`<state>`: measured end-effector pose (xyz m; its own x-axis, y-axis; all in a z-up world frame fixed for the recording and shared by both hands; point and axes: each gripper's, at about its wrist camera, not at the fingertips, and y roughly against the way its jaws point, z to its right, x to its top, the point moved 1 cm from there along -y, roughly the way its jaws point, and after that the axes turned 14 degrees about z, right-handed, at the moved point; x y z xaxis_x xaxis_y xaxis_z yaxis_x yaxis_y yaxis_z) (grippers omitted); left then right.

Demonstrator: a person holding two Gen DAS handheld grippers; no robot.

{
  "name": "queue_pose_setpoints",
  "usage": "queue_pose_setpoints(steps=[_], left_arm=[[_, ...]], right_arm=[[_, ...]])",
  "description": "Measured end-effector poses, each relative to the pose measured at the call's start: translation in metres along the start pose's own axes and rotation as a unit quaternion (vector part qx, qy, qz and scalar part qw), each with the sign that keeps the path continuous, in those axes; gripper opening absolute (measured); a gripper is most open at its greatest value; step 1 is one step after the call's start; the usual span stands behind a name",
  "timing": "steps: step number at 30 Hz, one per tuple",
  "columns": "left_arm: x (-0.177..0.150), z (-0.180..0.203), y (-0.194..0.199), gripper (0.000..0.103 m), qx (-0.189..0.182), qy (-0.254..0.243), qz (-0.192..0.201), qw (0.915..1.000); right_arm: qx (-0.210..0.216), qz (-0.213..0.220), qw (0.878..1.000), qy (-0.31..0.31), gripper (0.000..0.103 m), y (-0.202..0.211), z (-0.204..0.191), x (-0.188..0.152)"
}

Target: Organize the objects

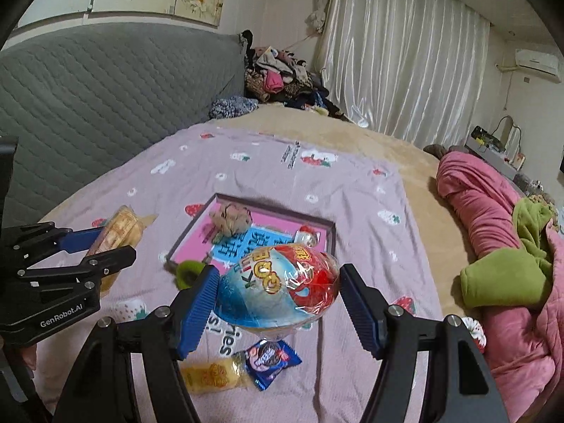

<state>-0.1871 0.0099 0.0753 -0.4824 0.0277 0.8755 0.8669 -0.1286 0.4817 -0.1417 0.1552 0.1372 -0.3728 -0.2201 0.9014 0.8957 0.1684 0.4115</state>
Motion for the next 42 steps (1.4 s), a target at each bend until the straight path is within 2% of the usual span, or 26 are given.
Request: queue_pose_setpoints(steps=[7,22,33,39,42], left_arm=[[0.023,0.001,-0.010,0.039,0.002,-0.011,0.010,0.9999],[0.064,-0.010,-0.066,0.039,0.008,-0.001,0.021,0.9997],[0.068,-0.022,-0.123,0.039,0.011,0.008,0.022,0.9997],[0.057,-0.026,-0.155,0.039,0.018,0.004,0.021,0.9996],[0.049,-0.030,-0.172,0.039,0.018,0.004,0.012,0.9998]], right_arm=[[0.002,0.015,1.000,-0.005,0.070,-0.010,0.005,0.019],[0.006,0.041,0.999,-0.033,0.070,-0.053,0.025,0.040],[0.007,0.056,0.997,-0.053,0.070,-0.090,0.045,0.033],[0.013,0.054,0.997,-0.057,0.070,-0.115,0.048,0.022],[-0.002,0.050,0.998,-0.046,0.070,-0.128,0.047,0.012]])
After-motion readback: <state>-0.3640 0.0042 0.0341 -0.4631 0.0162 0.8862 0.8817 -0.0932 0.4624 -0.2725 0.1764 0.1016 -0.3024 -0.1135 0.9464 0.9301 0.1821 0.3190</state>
